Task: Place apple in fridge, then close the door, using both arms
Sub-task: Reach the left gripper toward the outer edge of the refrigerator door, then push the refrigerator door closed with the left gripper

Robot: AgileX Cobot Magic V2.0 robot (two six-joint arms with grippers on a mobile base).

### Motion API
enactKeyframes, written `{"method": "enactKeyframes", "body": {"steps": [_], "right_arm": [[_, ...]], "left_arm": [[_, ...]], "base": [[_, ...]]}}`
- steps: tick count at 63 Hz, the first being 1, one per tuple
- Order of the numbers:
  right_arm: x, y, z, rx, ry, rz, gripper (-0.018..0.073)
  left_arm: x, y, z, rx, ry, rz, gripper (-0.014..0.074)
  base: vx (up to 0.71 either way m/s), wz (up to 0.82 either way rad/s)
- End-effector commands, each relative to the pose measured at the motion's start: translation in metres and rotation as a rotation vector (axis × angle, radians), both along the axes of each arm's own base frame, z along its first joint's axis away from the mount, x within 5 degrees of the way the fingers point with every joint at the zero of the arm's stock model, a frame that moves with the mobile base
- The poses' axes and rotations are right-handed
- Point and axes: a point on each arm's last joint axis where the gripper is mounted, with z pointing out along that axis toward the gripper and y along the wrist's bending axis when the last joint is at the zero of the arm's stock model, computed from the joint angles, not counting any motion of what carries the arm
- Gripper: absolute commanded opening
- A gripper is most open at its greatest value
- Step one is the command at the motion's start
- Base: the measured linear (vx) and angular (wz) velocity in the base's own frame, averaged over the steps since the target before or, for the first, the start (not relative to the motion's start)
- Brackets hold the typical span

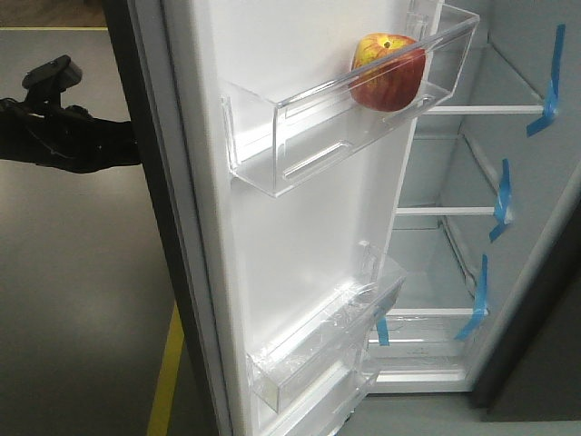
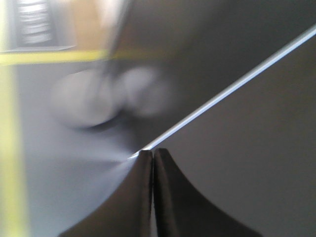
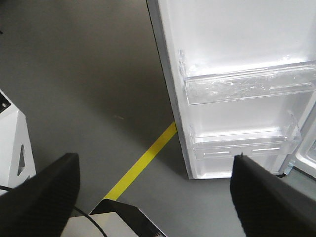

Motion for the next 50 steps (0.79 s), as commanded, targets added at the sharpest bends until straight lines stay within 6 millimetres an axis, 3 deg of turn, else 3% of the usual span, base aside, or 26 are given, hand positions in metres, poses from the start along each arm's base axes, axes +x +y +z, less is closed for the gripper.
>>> {"method": "enactKeyframes", "body": {"steps": [1, 27, 50], "right_arm": [[0.002, 0.002, 0.011, 0.045, -0.045, -0.008, 0.0592], [0.001, 0.002, 0.01, 0.036, -0.03, 0.0, 0.0592], [0.001, 0.002, 0.01, 0.036, -0.03, 0.0, 0.0592]], "left_arm": [[0.004, -0.013, 0.032, -0.116, -0.103, -0.016, -0.0006], [-0.005, -0.054, 0.034, -0.15, -0.116, -0.206, -0.0006], [-0.036, -0.096, 0.065, -0.163, -0.204, -0.378, -0.0006]], "base": [[0.0, 0.0], [0.0, 0.0], [0.0, 0.0]]}}
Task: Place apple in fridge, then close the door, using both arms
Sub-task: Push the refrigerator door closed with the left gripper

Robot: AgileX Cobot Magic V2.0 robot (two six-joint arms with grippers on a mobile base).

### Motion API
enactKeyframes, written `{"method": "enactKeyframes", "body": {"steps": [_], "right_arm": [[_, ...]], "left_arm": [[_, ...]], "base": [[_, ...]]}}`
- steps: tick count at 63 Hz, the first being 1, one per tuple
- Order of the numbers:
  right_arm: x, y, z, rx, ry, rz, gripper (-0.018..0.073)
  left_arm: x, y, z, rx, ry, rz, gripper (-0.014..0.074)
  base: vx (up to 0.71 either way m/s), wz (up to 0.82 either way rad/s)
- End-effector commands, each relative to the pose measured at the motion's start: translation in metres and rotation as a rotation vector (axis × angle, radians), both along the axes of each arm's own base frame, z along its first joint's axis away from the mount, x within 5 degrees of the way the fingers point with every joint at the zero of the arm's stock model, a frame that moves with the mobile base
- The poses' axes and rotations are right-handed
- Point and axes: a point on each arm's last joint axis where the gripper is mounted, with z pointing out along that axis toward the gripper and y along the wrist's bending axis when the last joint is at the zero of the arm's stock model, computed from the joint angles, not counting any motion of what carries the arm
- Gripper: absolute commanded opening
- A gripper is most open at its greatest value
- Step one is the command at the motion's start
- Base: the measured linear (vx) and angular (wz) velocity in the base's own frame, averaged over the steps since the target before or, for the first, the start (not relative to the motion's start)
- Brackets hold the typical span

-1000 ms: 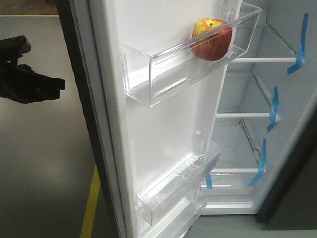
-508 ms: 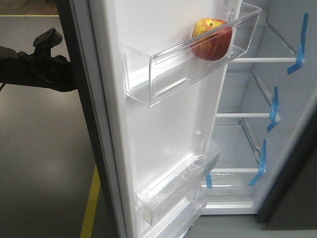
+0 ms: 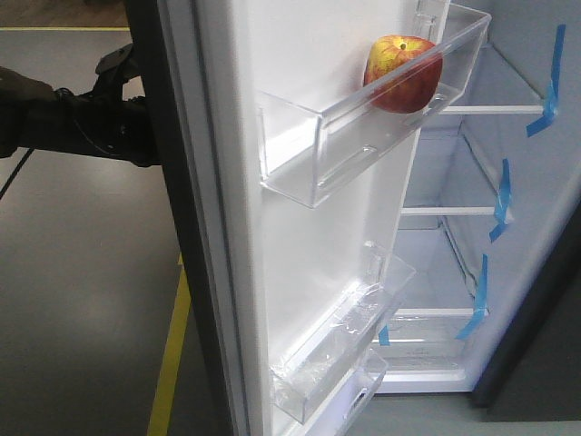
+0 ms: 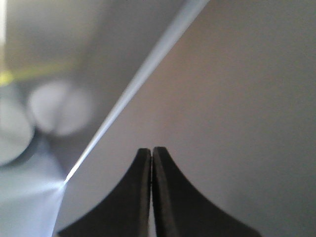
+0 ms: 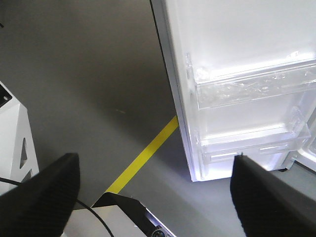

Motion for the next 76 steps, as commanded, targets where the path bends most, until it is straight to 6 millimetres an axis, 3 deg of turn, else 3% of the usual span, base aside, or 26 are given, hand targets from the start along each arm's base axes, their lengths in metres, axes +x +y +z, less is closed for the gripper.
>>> {"method": "enactKeyframes", "body": {"steps": [1, 32, 52, 62, 76], "right_arm": [[0.003, 0.002, 0.011, 0.047, -0.048, -0.01, 0.0592], [0.003, 0.002, 0.011, 0.045, -0.045, -0.008, 0.0592], [0.003, 0.002, 0.011, 0.045, -0.045, -0.008, 0.0592], [0.003, 0.002, 0.011, 0.045, -0.045, -0.008, 0.0592], [0.003, 0.002, 0.011, 0.045, -0.045, -0.008, 0.0592]], "left_arm": [[-0.024, -0.022, 0.047, -0.089, -0.09, -0.083, -0.0006], [-0.076, -0.12, 0.056, -0.105, -0.145, -0.279, -0.0006], [-0.12, -0.177, 0.058, -0.117, -0.186, -0.377, -0.0006], [-0.129, -0.185, 0.057, -0.101, -0.189, -0.421, -0.0006], [-0.133, -0.17, 0.065, 0.032, -0.236, -0.387, -0.0006]], "base": [[0.0, 0.0], [0.0, 0.0], [0.0, 0.0], [0.0, 0.0], [0.0, 0.0]]}}
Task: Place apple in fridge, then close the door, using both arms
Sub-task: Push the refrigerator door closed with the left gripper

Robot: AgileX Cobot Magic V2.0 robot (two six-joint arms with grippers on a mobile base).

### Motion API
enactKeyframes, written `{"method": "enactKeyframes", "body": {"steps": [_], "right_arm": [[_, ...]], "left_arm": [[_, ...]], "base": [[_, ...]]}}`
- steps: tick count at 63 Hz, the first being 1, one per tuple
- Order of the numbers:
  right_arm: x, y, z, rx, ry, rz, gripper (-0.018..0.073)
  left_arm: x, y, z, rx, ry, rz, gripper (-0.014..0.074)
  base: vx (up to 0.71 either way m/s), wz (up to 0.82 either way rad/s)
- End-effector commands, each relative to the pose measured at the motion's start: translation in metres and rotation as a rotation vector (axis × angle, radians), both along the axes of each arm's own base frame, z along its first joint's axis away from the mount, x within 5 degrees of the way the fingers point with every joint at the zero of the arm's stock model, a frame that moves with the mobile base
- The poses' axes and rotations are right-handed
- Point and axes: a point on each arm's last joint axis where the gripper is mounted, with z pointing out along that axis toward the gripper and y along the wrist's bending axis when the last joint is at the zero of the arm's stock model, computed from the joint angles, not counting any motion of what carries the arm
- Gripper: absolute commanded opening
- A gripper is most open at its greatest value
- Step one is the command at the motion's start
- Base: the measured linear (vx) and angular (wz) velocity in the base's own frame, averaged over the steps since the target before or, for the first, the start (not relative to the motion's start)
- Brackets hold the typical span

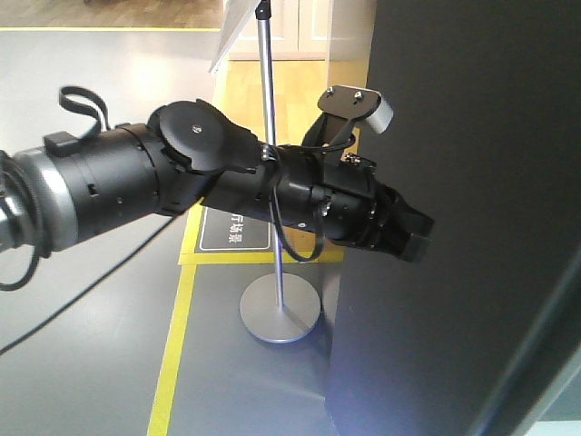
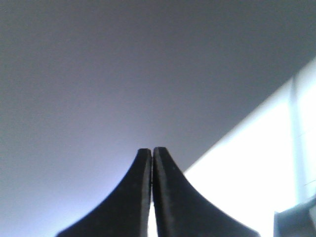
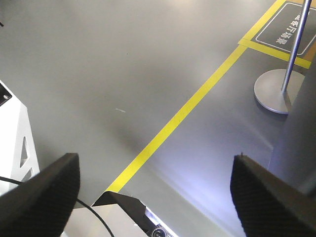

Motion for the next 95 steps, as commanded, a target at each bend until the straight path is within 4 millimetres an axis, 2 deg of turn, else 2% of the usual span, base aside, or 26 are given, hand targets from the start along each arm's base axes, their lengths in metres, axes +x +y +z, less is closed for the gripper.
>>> {"method": "enactKeyframes", "body": {"steps": [1, 12, 20, 35, 42, 53, 61, 78, 89, 95], "right_arm": [[0.003, 0.002, 0.011, 0.046, -0.047, -0.009, 0.0592], [0.003, 0.002, 0.011, 0.046, -0.047, -0.009, 0.0592], [0.003, 0.002, 0.011, 0.047, -0.048, -0.01, 0.0592], [0.002, 0.003, 0.012, 0.066, -0.042, -0.003, 0.0592], [0.003, 0.003, 0.012, 0.067, -0.047, -0.007, 0.0591], [0.013, -0.004, 0.011, 0.078, -0.009, -0.175, 0.0517], [0.03, -0.011, 0.005, -0.027, 0.041, -0.292, 0.0365], [0.07, -0.007, 0.0, -0.161, 0.063, -0.347, -0.0017], [0.097, -0.007, 0.002, -0.199, 0.001, -0.428, -0.0011], [0.11, -0.011, 0.015, -0.236, -0.041, -0.503, -0.001]], "left_arm": [[-0.009, 0.016, 0.042, -0.027, -0.087, 0.065, -0.0006], [-0.016, 0.043, 0.056, 0.131, -0.16, 0.18, -0.0006], [-0.021, 0.068, 0.056, 0.187, -0.189, 0.274, -0.0006], [-0.036, 0.128, 0.048, 0.185, -0.199, 0.433, -0.0006], [-0.044, 0.158, 0.036, 0.206, -0.179, 0.505, -0.0006], [-0.058, 0.196, 0.022, 0.22, -0.182, 0.613, -0.0006], [-0.066, 0.205, 0.017, 0.266, -0.22, 0.617, -0.0006], [-0.07, 0.206, 0.012, 0.319, -0.165, 0.586, -0.0006], [-0.07, 0.206, 0.012, 0.319, -0.164, 0.586, -0.0006], [-0.07, 0.206, 0.012, 0.319, -0.164, 0.586, -0.0006]], "base": [[0.0, 0.0], [0.0, 0.0], [0.0, 0.0], [0.0, 0.0], [0.0, 0.0], [0.0, 0.0], [0.0, 0.0], [0.0, 0.0], [0.0, 0.0], [0.0, 0.0]]}}
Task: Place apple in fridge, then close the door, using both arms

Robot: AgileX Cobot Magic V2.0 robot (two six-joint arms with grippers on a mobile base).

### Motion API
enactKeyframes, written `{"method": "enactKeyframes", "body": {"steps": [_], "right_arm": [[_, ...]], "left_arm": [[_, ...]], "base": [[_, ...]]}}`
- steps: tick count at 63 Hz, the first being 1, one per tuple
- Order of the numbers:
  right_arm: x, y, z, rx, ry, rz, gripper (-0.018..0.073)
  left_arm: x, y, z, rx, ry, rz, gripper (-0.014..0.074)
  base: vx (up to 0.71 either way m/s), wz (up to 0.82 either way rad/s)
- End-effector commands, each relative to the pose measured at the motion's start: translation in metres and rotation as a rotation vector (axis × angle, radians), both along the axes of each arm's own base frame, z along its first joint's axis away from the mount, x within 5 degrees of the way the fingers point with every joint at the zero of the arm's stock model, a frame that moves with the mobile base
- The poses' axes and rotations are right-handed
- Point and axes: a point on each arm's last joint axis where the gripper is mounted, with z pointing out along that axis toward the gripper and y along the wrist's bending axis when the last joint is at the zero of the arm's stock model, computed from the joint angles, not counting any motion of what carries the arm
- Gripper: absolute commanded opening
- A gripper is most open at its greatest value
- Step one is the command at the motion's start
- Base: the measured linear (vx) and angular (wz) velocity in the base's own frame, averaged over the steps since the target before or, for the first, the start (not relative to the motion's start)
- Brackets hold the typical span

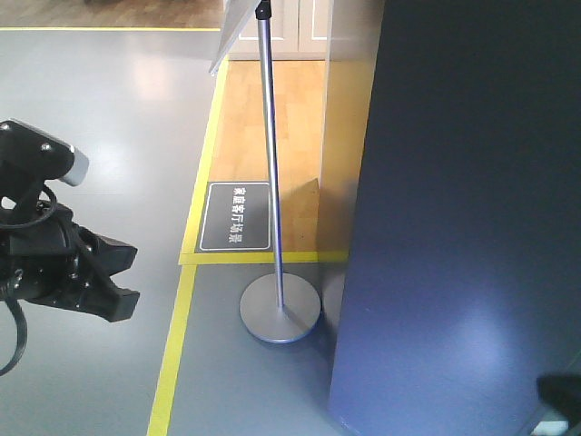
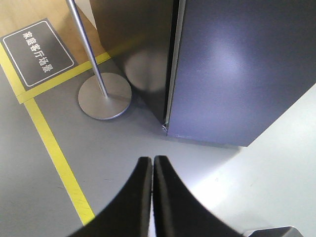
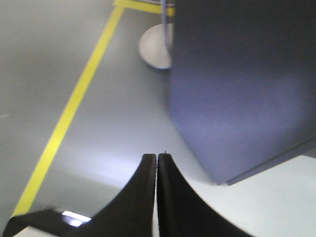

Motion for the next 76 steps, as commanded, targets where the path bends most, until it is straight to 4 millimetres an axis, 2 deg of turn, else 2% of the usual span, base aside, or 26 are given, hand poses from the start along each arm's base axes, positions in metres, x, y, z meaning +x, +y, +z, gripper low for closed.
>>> {"method": "enactKeyframes", "body": {"steps": [1, 10, 18, 30, 42, 54, 62, 76], "right_arm": [[0.019, -0.003, 0.026, -0.027, -0.142, -0.069, -0.001], [0.031, -0.009, 0.053, -0.065, -0.244, -0.16, -0.0007], [0.04, -0.013, 0.07, -0.102, -0.317, -0.212, -0.0005], [0.062, -0.008, 0.087, -0.132, -0.332, -0.223, -0.0004], [0.088, -0.02, 0.102, -0.109, -0.337, -0.286, -0.0004], [0.11, -0.038, 0.106, -0.034, -0.336, -0.289, -0.0004], [0.123, -0.055, 0.109, 0.011, -0.409, -0.346, -0.0004], [0.145, -0.074, 0.105, -0.017, -0.503, -0.397, -0.0004]], "left_arm": [[0.001, 0.0, 0.016, -0.048, -0.079, 0.015, -0.0006], [0.001, 0.0, 0.016, -0.048, -0.079, 0.015, -0.0006], [0.001, 0.0, 0.016, -0.048, -0.079, 0.015, -0.0006], [0.001, 0.0, 0.016, -0.048, -0.079, 0.015, -0.0006], [0.001, 0.0, 0.016, -0.048, -0.079, 0.015, -0.0006], [0.001, 0.0, 0.015, -0.048, -0.077, 0.015, -0.0006], [0.001, 0.0, 0.015, -0.048, -0.077, 0.015, -0.0006], [0.001, 0.0, 0.015, -0.048, -0.077, 0.015, -0.0006]], "base": [[0.0, 0.0], [0.0, 0.0], [0.0, 0.0], [0.0, 0.0], [0.0, 0.0], [0.0, 0.0], [0.0, 0.0], [0.0, 0.0]]}}
